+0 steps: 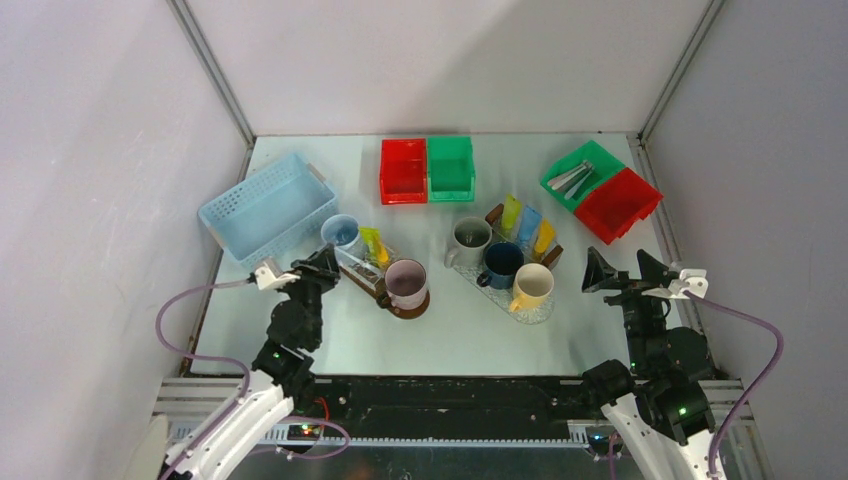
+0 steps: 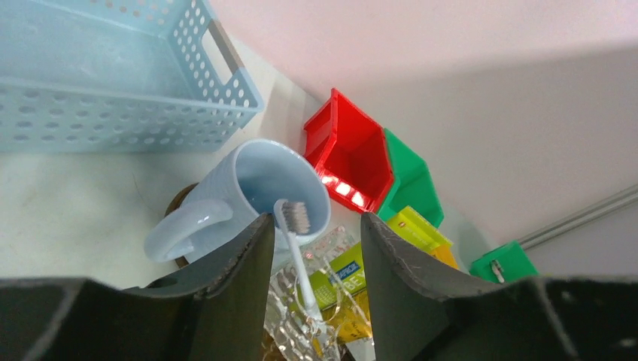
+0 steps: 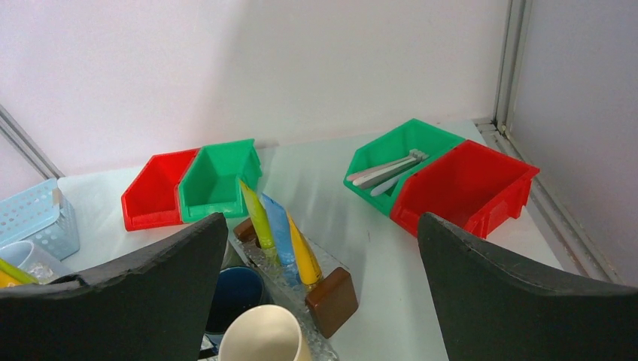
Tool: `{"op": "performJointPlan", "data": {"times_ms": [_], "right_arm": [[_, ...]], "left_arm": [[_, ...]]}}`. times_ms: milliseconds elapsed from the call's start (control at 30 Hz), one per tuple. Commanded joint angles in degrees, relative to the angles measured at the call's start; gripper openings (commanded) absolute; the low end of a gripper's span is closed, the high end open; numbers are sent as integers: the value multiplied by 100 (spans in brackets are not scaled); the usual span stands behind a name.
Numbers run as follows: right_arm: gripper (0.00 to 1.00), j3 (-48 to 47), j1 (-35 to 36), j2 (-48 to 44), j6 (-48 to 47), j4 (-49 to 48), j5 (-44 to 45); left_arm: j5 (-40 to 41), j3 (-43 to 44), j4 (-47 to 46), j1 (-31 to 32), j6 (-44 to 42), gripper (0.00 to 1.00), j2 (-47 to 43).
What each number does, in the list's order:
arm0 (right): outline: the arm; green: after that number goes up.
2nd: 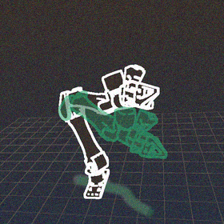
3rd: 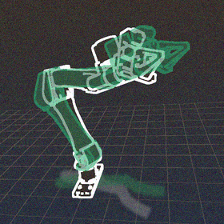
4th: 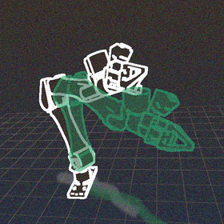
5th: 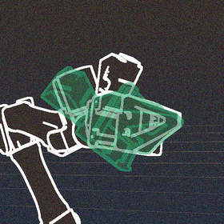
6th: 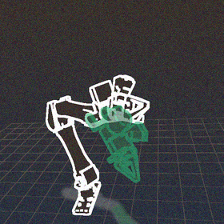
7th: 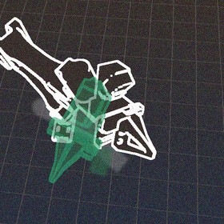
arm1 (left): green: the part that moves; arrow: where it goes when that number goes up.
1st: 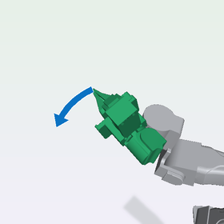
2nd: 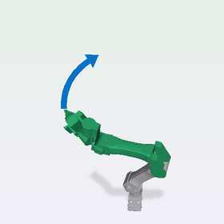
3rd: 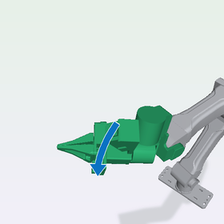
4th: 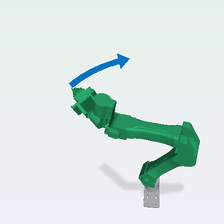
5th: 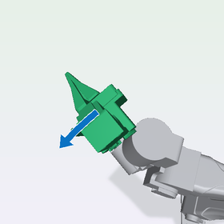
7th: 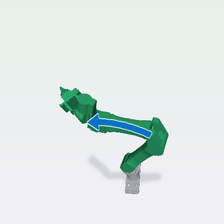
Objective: Prepare toiletry sets of a toothbrush and toothpaste on the tray
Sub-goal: Place the toothbrush in the toothpaste holder.
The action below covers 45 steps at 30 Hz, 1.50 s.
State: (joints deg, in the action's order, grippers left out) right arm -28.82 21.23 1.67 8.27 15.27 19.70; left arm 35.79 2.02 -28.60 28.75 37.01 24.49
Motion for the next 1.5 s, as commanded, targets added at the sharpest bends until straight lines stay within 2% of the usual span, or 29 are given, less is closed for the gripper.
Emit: {"op": "performJointPlan", "data": {"times_ms": [0, 100, 233, 367, 500, 600, 700, 900, 1133, 1467], "right_arm": [[99, 8, -34, -74, -105, -175, -18], [99, 8, -32, -83, -99, -174, -13], [99, 8, -29, -85, -88, -173, -35], [99, 8, -33, -103, -85, -162, -46], [99, 28, -32, -134, -88, -165, -61], [99, 47, -33, -134, -80, -175, -83], [100, 51, -31, -140, -65, -182, -117], [100, 78, -31, -137, -5, -168, -215], [99, 110, -4, -137, -28, -169, -258], [99, 168, 203, -138, -128, -164, -264]], "left_arm": [[211, 707, 1299, 36, -154, 54, -437], [281, 1415, 2560, 20, -363, 59, -614], [-6, 2430, 3945, -100, -622, 62, -306], [-820, 3500, 5088, -551, -964, 66, 423], [-1947, 4447, 6013, -1522, -1189, 69, 1230], [-2727, 5098, 6561, -1959, -1233, 71, 1858], [-3042, 5507, 6859, -2196, -1109, 72, 2340], [-3046, 5994, 7245, -2271, -725, 70, 3329], [-3071, 6121, 7334, -2300, -277, 61, 4114], [-2830, 6687, 7871, -2309, 422, 54, 5099]]}}
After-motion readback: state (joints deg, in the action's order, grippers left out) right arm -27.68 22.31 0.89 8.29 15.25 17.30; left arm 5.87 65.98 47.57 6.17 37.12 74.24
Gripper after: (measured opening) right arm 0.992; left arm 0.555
